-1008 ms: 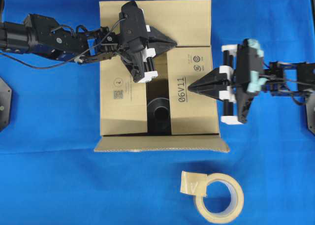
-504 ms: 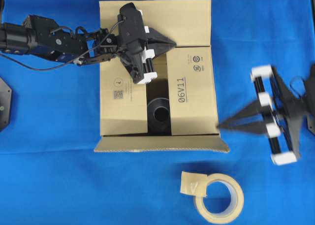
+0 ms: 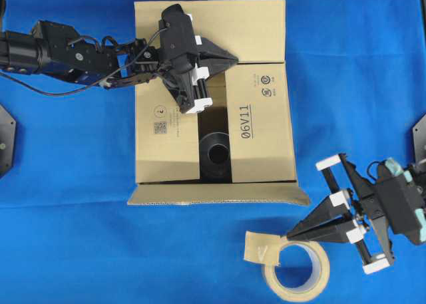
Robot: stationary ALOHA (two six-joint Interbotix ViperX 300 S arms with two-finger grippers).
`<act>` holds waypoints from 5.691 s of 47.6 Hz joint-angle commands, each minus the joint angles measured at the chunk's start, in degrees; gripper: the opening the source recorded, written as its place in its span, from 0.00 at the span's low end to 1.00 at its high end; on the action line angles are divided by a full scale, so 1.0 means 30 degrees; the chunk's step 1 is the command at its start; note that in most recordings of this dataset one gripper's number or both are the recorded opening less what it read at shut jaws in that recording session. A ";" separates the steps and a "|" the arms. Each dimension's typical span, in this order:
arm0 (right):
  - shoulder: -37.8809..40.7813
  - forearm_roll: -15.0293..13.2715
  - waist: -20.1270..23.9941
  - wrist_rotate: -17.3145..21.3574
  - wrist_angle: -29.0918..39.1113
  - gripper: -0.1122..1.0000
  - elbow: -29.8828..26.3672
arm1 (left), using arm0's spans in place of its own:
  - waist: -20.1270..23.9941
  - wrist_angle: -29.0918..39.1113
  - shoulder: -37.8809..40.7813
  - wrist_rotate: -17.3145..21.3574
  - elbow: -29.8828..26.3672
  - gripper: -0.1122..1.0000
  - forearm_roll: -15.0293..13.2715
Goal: Close the cardboard box.
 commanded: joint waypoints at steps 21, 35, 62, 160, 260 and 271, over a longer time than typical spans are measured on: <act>-0.0703 0.0059 -0.1523 0.0029 0.0234 0.10 0.0205 | -0.0088 0.0000 -0.0381 0.0000 -0.0088 0.10 0.0029; -0.1992 0.0205 -0.4336 0.0146 0.1143 0.10 0.0820 | -0.0088 0.0088 -0.0381 0.0000 -0.0117 0.10 0.0029; 0.1758 0.1816 -0.7148 0.0176 0.3105 0.10 0.0645 | -0.0088 0.0088 -0.0381 0.0000 -0.0146 0.10 0.0029; 0.1846 0.1875 -0.7236 -0.0117 0.2578 0.10 0.0469 | 0.4688 1.7080 -0.2842 0.1963 -0.6826 0.10 0.0117; 0.1494 0.1582 -0.9932 -0.0234 0.1670 0.10 0.1318 | -0.2637 0.8291 -0.6240 -0.4805 0.3223 0.10 0.0029; 0.1465 0.1582 -0.9932 -0.0234 0.1670 0.10 0.1377 | -0.2637 0.7236 -0.6387 -0.4775 0.3428 0.10 0.0029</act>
